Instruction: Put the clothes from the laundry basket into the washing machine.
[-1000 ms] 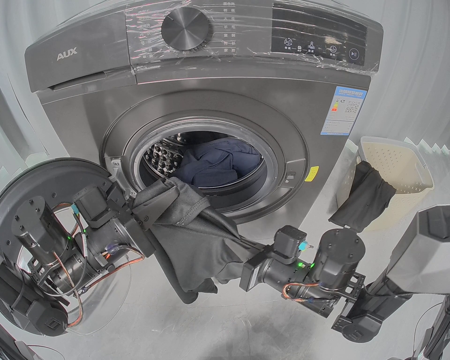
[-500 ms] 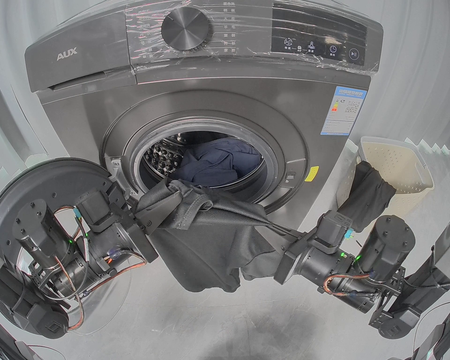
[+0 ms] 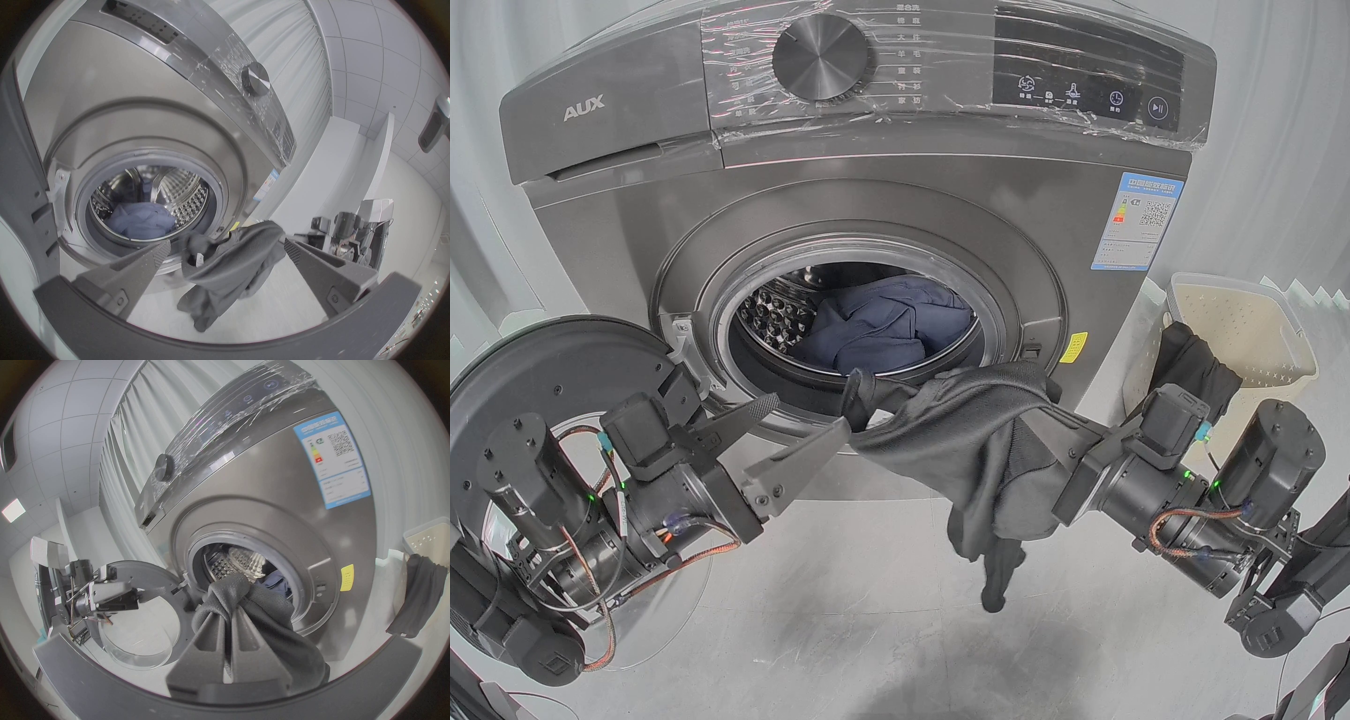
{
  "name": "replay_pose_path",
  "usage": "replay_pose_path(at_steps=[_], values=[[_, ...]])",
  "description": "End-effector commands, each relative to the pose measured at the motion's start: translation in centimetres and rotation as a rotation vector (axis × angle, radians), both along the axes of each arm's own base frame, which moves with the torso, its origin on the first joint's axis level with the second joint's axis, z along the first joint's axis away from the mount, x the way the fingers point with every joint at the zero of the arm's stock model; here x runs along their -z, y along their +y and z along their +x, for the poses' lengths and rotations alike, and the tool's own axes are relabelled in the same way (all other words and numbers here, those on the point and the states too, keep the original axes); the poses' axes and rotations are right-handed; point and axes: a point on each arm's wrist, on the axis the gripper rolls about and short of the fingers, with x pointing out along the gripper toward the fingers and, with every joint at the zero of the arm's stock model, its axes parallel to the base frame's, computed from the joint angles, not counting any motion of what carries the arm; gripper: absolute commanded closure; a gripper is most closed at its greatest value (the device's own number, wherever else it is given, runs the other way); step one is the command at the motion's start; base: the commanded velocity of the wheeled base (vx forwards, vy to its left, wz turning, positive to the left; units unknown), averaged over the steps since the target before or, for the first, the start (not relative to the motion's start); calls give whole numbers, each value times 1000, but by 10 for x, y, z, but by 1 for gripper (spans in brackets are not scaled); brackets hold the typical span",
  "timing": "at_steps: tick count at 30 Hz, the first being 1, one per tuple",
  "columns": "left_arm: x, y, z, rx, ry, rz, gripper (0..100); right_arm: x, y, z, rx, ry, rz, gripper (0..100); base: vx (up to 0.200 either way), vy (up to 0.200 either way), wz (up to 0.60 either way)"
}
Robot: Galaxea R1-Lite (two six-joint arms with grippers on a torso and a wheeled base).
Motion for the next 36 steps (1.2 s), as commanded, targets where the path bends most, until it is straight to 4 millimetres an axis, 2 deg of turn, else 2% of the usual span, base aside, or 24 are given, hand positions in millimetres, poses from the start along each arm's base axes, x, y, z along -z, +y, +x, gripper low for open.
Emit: replay_pose_path(at_steps=[1,9,19,26,36], values=[[13,0,-2,7,50,33,0,-11,-5,-1,5,-32,26,100,0,0,0],[33,-3,1,2,121,89,0,-13,-4,-8,-34,-48,19,100,0,0,0],[38,-4,3,-2,135,100,0,-13,-3,-8,-40,-51,21,100,0,0,0],[47,-7,7,0,169,118,0,-14,8,-21,-119,-56,27,100,0,0,0],[70,-19,15,53,277,125,0,-16,13,-20,-132,-62,37,100,0,0,0]])
